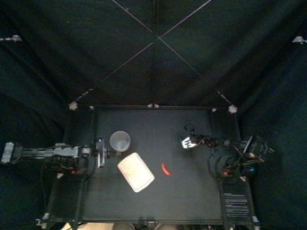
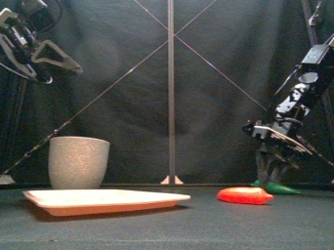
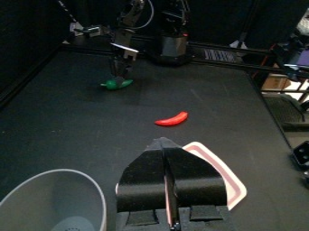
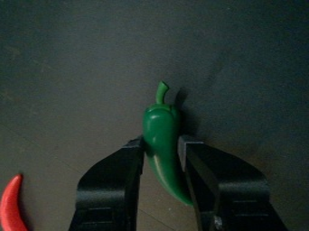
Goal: Pick the green pepper then place it on the pink plate
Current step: Place green pepper on the pink plate
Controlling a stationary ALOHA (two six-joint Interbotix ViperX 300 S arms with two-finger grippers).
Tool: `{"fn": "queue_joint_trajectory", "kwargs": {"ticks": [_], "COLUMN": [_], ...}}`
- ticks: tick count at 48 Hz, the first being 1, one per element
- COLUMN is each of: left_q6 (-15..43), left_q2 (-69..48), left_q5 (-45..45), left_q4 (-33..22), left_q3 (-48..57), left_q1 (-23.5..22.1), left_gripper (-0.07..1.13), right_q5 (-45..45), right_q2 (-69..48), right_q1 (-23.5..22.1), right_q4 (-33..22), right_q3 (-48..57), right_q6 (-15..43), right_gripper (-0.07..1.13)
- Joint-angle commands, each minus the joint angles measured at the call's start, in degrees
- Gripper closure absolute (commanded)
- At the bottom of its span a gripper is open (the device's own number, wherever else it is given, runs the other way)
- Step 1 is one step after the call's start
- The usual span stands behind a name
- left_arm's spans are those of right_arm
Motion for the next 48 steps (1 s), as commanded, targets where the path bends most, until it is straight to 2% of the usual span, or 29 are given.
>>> {"fn": "queue_joint_trajectory", "kwargs": {"ticks": [1, 13, 22, 32, 39, 48], "left_q6": [0.0, 0.09, 0.09, 0.18, 0.18, 0.35], "left_q2": [0.09, 0.09, 0.18, 0.09, 0.09, 0.09], "left_q5": [-0.53, -0.53, -0.53, -0.53, -0.53, -0.44], "left_q4": [-0.09, -0.09, -0.09, -0.18, -0.09, 0.09], "left_q3": [-0.79, -0.88, -0.79, -0.7, -0.53, 0.26], "left_q1": [-0.18, -0.18, -0.18, -0.18, -0.18, 0.0], "left_gripper": [1.0, 1.0, 1.0, 1.0, 1.0, 1.0], "right_q5": [0.09, 0.35, -0.97, -0.7, 2.81, 8.35], "right_q2": [-1.49, -3.08, 1.58, 13.01, 21.09, 28.65], "right_q1": [4.13, 17.05, 25.75, 30.32, 32.52, 32.96], "right_q4": [0.35, 0.53, 0.53, 0.35, 0.26, -1.05], "right_q3": [-2.81, -12.04, -21.09, -31.46, -40.61, -50.8], "right_q6": [-0.18, -0.18, -0.26, -0.26, -0.26, -0.35], "right_gripper": [0.41, 0.41, 0.41, 0.41, 0.41, 0.42]}}
